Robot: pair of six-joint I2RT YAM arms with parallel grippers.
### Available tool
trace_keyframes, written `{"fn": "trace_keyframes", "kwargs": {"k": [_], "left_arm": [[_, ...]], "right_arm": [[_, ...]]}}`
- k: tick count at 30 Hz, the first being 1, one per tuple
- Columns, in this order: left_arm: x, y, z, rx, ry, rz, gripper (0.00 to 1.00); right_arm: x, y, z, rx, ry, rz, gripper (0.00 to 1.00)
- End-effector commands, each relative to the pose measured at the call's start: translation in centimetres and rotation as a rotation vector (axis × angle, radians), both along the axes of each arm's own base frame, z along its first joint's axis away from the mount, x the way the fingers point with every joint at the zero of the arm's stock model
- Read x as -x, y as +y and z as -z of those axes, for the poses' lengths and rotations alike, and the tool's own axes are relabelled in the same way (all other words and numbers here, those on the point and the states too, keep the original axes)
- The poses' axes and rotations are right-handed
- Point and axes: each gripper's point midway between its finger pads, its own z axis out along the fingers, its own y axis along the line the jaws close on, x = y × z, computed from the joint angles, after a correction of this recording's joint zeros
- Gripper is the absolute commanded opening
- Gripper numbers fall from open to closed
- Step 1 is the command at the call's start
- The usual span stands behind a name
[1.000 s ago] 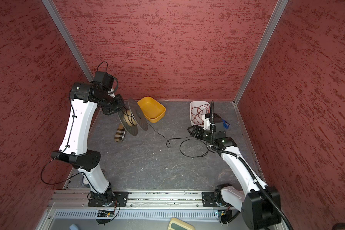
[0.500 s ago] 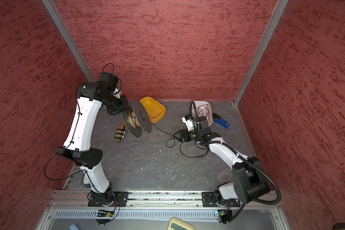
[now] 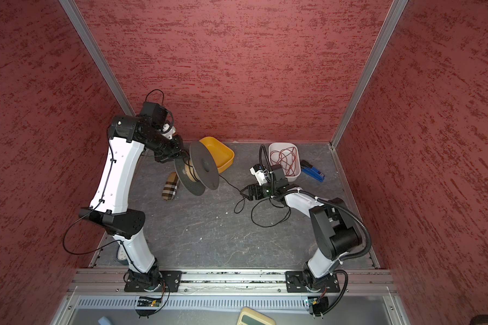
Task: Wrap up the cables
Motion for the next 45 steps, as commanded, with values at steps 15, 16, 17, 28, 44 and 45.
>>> {"fn": "trace_keyframes", "kwargs": {"k": [15, 16, 17, 28, 44, 45], "left_arm": [[0.3, -1.4, -1.8, 0.121, -0.031, 0.015, 0.0], [0.2, -1.4, -1.8, 0.126, -0.027, 0.004, 0.0], [0.0, -1.4, -1.7, 0.13, -0.025, -0.007, 0.0], [-2.1, 0.1, -0.9, 0.091, -0.012, -0.172, 0.0], [-2.4, 4.0, 3.1, -0.221, 0.039, -0.418, 0.0], [-2.4, 3.9, 3.3, -0.229, 0.043, -0.416, 0.0]], "right_arm": [[-3.0, 5.1, 0.9, -0.002, -0.113, -0.061, 0.47], [-2.8, 5.2, 0.8, -0.003, -0.109, -0.057, 0.42], [-2.8, 5.0, 0.8, 0.005, -0.101, -0.039, 0.35], [0.3, 5.9, -1.8, 0.316, -0.315, -0.007, 0.0], [7.1, 10.6, -12.3, 0.339, -0.689, -0.095, 0.0], [7.4, 10.9, -12.6, 0.338, -0.7, -0.103, 0.0]]}}
